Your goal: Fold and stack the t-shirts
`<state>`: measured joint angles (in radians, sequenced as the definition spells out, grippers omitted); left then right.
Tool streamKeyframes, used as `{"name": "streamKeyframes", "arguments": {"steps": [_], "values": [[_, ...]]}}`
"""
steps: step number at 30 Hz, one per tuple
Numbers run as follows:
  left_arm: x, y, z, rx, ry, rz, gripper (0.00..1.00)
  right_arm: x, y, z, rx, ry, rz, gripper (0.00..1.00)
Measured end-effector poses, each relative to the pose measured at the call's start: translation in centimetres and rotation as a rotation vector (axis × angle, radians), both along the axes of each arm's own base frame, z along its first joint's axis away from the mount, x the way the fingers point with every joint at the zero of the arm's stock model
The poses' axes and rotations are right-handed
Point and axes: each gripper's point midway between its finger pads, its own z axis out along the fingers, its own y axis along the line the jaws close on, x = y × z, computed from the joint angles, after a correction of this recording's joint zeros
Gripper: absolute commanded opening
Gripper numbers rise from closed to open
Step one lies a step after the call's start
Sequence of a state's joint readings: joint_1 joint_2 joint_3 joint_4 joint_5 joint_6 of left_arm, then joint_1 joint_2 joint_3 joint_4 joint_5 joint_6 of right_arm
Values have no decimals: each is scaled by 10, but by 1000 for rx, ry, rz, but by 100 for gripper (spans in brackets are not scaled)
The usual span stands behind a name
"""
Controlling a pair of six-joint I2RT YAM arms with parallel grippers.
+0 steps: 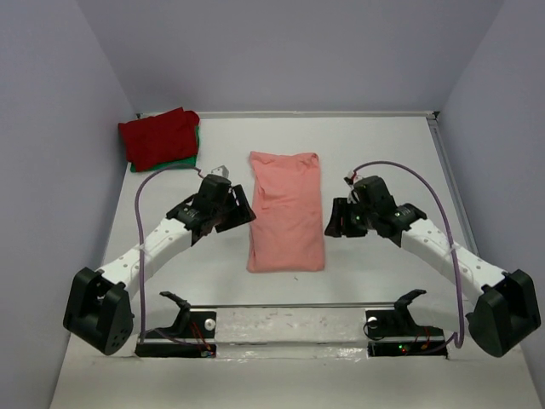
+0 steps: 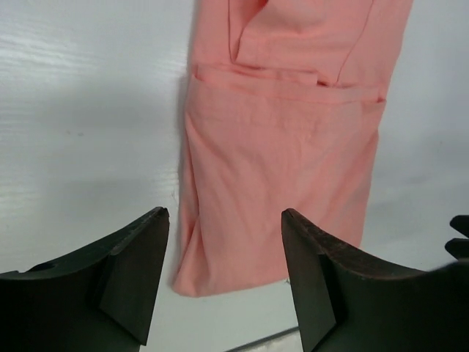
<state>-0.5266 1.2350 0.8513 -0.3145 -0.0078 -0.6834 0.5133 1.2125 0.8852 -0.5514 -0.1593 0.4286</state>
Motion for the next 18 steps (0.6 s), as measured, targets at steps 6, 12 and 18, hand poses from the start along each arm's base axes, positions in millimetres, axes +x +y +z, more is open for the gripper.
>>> {"name": "streamKeyframes", "arguments": {"steps": [6, 12, 18], "values": [[-48, -8, -37, -129, 110, -90, 71, -52, 4, -31, 141, 124, 8, 54], [-79, -10, -67, -185, 225, -112, 70, -81, 2, -61, 185, 244, -42, 54], [-90, -8, -77, -193, 257, -108, 70, -88, 3, -70, 203, 257, -61, 55]]}}
